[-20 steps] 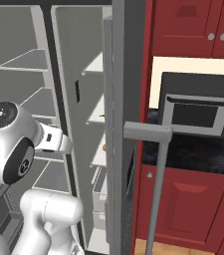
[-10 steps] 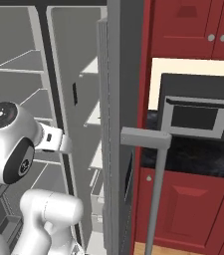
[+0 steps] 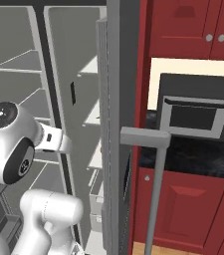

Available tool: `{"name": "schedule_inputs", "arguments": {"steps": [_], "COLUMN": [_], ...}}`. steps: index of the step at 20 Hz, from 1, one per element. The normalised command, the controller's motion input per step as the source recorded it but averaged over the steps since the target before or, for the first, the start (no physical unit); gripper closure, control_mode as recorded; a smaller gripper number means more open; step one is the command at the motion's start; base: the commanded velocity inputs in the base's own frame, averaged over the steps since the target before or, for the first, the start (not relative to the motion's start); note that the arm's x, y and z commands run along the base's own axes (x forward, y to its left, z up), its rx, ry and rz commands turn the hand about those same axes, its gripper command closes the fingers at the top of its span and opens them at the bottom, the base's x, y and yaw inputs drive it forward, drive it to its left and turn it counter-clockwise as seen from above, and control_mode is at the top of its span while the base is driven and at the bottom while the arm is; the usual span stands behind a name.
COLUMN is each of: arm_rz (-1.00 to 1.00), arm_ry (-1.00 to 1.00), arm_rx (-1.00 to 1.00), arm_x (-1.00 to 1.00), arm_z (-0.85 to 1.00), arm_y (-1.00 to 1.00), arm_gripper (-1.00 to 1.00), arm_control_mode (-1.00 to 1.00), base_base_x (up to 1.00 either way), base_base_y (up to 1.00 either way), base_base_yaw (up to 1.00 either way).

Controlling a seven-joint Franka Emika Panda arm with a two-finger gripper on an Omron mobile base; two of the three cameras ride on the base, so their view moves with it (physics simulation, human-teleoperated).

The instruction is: Pick up the frozen fish from the freezer, place it on any shelf in the fridge, and close the fridge and freezer doors when done.

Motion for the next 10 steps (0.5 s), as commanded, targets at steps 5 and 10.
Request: {"name": "schedule_inputs", "arguments": {"steps": [5, 10], "arm_rz": [0.00, -0.05], "arm_ry": [-0.04, -0.36], "arm_rx": [0.00, 0.02], "arm_x": [-0.04, -0.31], "arm_z": [0.04, 0.54], "arm_y": [-0.06, -0.38], "arm_gripper": [-1.00, -1.00], "arm_control_mode": [-1.00, -1.00], "base_base_x": [-0.01, 0.00], "base_base_y": [-0.26, 0.00], "base_base_yaw": [0.00, 0.00]}}
